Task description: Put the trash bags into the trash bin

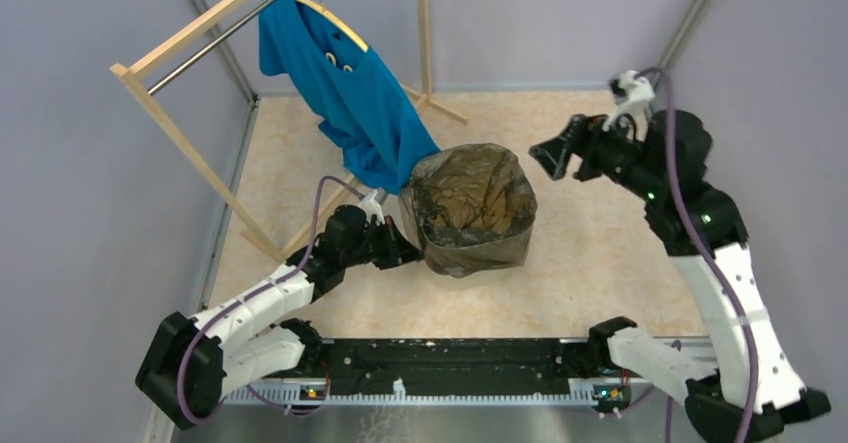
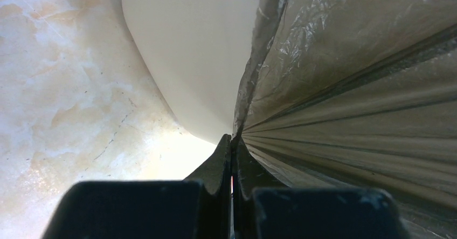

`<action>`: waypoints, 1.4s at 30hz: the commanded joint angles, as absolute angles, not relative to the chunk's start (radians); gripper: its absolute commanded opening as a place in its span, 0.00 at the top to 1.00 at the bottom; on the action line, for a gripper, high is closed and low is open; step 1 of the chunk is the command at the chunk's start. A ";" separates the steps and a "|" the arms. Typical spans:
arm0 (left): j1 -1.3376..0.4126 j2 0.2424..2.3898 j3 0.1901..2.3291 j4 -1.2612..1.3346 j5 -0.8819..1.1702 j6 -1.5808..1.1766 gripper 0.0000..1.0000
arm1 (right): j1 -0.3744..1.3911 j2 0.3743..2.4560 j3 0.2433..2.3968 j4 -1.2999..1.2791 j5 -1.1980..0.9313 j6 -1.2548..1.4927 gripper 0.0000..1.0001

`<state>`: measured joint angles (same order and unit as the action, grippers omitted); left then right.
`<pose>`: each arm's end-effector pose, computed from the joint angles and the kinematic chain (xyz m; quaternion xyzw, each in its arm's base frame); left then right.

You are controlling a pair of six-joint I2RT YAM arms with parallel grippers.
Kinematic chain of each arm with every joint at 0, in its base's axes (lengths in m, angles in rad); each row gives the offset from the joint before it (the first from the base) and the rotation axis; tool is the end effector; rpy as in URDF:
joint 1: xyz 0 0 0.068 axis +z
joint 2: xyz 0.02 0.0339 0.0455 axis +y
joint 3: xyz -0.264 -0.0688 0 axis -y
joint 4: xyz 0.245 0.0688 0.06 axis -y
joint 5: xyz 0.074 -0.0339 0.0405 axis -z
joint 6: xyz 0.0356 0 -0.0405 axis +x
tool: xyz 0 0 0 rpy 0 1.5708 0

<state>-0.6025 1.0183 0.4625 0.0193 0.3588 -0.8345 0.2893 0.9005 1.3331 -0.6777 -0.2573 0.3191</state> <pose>0.1688 -0.1313 0.2051 -0.0114 0.8597 -0.4370 0.2641 0.1493 0.0539 0.4513 -0.0673 0.7828 0.2793 0.5520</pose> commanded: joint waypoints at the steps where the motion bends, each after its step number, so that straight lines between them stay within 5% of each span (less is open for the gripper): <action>1: -0.602 0.997 0.473 -0.024 0.347 -0.805 1.00 | 0.508 1.069 1.431 -0.724 -0.238 0.169 0.17; 9: -0.601 0.998 0.484 -0.028 0.345 -0.798 1.00 | 0.769 1.325 1.462 -0.831 -0.039 0.115 0.19; 20: -0.602 1.003 0.501 -0.034 0.348 -0.789 1.00 | 0.773 1.460 1.409 -0.848 -0.114 0.023 0.61; 28: -0.602 0.991 0.515 -0.053 0.343 -0.774 1.00 | 0.799 1.558 1.366 -0.809 -0.109 0.015 0.63; 34: -0.602 1.006 0.518 -0.042 0.347 -0.772 1.00 | 0.810 1.570 1.289 -0.749 -0.099 0.031 0.82; 42: -0.602 1.008 0.523 -0.036 0.350 -0.771 1.00 | 0.810 1.590 1.211 -0.701 -0.103 0.033 0.82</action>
